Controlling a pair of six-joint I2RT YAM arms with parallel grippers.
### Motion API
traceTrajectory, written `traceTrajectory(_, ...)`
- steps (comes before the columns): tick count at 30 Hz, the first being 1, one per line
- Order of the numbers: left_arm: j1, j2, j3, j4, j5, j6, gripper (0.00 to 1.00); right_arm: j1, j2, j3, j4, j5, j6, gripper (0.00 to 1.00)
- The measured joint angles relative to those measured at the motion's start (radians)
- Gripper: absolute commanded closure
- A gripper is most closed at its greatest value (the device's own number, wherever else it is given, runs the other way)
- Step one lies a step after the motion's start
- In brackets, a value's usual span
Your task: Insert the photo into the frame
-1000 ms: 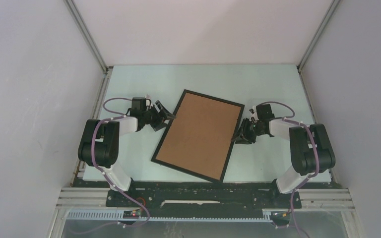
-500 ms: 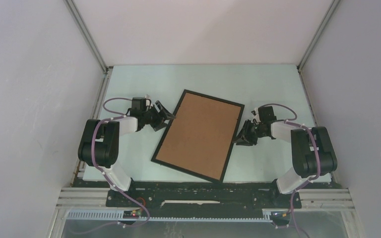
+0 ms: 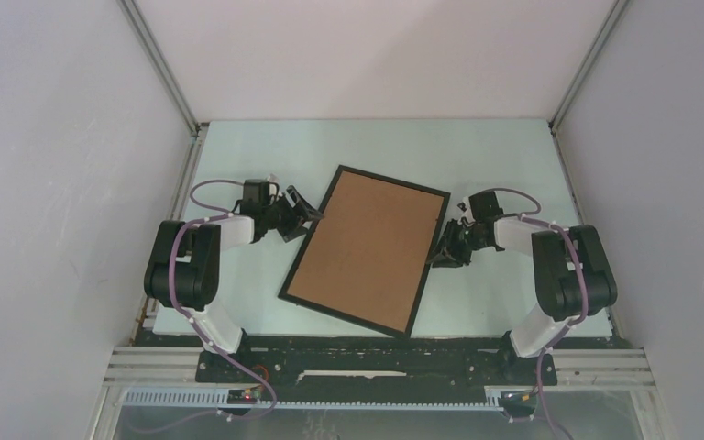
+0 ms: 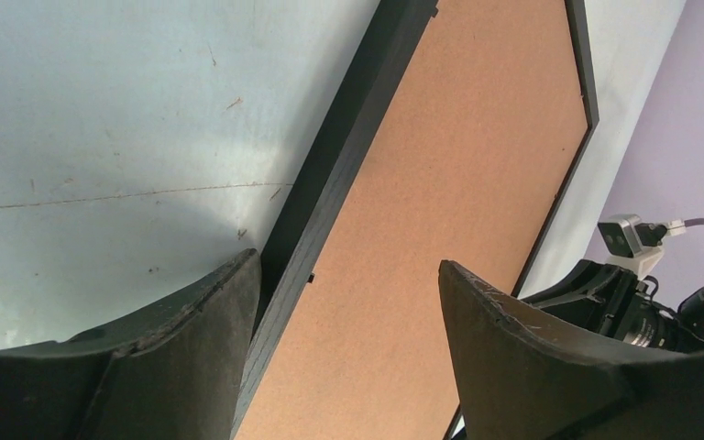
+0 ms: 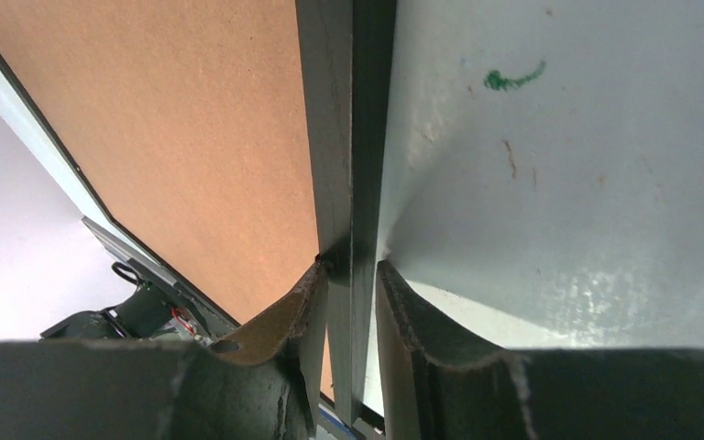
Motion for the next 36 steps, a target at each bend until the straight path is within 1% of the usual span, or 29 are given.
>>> traceTrajectory(8,0.0,0.0,0.002,0.013,-0.015,0.015,0.24,0.06,0.089,0.161,-0.173,0.078,-0.026,0.67)
traceTrajectory(16,0.0,0.005,0.009,0.011,-0.012,0.023,0.24,0.132,0.193,0.363,-0.41,0.206,-0.078,0.67)
traceTrajectory(28,0.0,0.005,0.009,0.013,-0.01,0.026,0.24,0.248,0.437,0.74,-0.808,0.424,-0.115,0.67)
traceTrajectory(32,0.0,0.005,0.009,0.016,-0.008,0.032,0.24,0.301,0.515,0.858,-0.922,0.516,-0.105,0.67)
traceTrajectory(36,0.0,0.005,0.009,0.019,-0.007,0.032,0.23,0.365,0.631,1.024,-1.075,0.622,-0.092,0.66)
